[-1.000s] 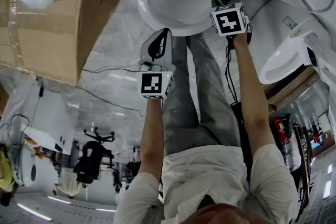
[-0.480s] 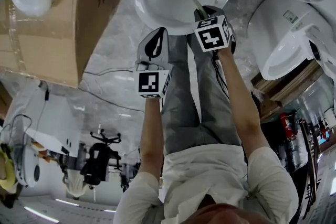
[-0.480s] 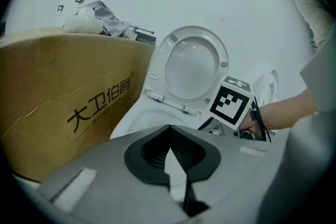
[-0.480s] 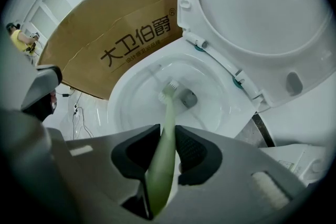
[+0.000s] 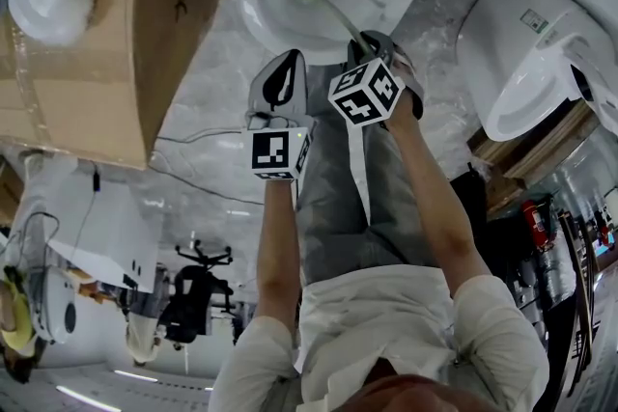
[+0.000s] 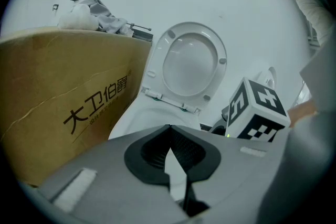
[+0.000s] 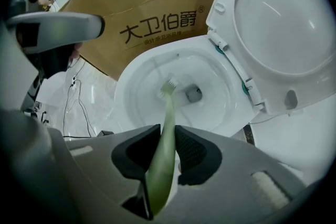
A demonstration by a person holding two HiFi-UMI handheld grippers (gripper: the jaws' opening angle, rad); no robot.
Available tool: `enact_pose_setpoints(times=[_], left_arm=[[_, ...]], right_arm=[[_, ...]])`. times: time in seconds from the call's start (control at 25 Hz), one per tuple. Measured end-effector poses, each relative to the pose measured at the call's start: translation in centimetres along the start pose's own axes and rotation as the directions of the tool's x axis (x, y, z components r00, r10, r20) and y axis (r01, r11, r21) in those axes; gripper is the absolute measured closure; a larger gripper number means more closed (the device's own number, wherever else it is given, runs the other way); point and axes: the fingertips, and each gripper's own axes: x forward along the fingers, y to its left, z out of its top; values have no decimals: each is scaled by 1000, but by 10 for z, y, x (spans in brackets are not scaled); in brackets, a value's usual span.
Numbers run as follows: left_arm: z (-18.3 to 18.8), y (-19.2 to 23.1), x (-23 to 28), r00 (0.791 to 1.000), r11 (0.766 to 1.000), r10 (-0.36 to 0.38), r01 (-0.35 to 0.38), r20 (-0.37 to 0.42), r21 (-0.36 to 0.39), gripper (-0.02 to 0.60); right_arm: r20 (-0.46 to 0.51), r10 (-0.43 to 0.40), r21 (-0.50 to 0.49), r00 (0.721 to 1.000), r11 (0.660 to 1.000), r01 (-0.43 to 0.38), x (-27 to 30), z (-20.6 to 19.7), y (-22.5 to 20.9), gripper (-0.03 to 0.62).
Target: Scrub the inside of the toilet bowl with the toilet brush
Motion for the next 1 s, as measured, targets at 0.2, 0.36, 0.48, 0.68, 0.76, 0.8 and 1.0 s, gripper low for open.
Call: enact_pose_setpoints(times=[0.2,0.36,0.48,0.68,0.76,0.8,1.0], left_arm=[[-2,5,1,1000,1000,-2,2,-10,3,563],[-4,5,2,1000,1000,-12,12,-17,4,563],[-5,5,2,1000,1000,-19,19,-23,3,563],[-8,6,3,999,1000,-23,23,-32,3,563],[-8,6,4,999,1000,-25,25,-33,2,563],[-8,6,4,999,1000,-25,25,-32,1,563],[-7,16,2,1000,1000,-4,4,-30,-10,563]], right_arm=[[-64,-74,-89,995,994,68,6,-17,8,505],[-111,-113,-130,987,987,99,14,-29,11,505],[-130,-113,-113,985,989,98,20,-31,12,505],[-161,-128,-111,979,988,111,31,-27,9,496],[-167,-130,-116,977,987,111,32,-22,9,487],[-168,-128,-117,977,987,109,33,-19,10,483],[-188,-97,-118,977,990,75,41,-10,18,453]])
